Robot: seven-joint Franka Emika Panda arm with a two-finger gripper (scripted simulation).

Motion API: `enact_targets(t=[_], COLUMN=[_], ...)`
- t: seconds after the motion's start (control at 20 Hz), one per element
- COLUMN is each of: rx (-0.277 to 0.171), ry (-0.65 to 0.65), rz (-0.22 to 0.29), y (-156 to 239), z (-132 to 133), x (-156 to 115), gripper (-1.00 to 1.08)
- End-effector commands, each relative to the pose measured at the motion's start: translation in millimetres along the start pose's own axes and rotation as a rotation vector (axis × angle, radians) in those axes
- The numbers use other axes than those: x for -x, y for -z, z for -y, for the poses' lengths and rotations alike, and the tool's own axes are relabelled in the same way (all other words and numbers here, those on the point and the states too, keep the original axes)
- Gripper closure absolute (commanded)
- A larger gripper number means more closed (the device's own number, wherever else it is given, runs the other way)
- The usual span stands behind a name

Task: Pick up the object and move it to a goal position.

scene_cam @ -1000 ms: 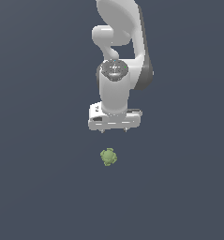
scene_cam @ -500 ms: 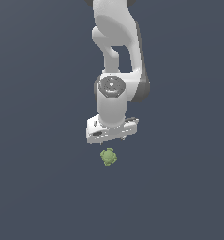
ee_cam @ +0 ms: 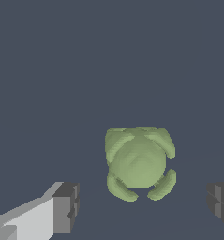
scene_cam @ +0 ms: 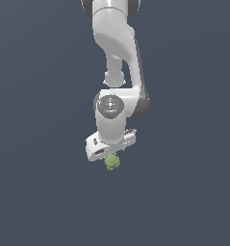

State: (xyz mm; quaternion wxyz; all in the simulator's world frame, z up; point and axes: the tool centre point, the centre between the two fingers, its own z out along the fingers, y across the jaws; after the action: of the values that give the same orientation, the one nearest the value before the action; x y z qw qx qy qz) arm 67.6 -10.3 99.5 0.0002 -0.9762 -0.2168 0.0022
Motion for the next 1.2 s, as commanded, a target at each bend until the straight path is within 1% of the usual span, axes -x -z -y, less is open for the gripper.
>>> enact_targets(t=[0.0,0.25,0.5,0.95,1.15], rx=[0.001,0.001,0.001,0.001,0.001], ry=[0.029,0.053,0.048,0.053,0.053], rz=[-0.003,-0.004,-0.003,-0.004,-0.004], y=[-5,-10,-13,-55,-61], z=[-3,-6,-6,-6,-6], x=[-3,-5,-5,-4,-5], gripper=[-0.92,-0.92,-0.92,-0.92,-0.92])
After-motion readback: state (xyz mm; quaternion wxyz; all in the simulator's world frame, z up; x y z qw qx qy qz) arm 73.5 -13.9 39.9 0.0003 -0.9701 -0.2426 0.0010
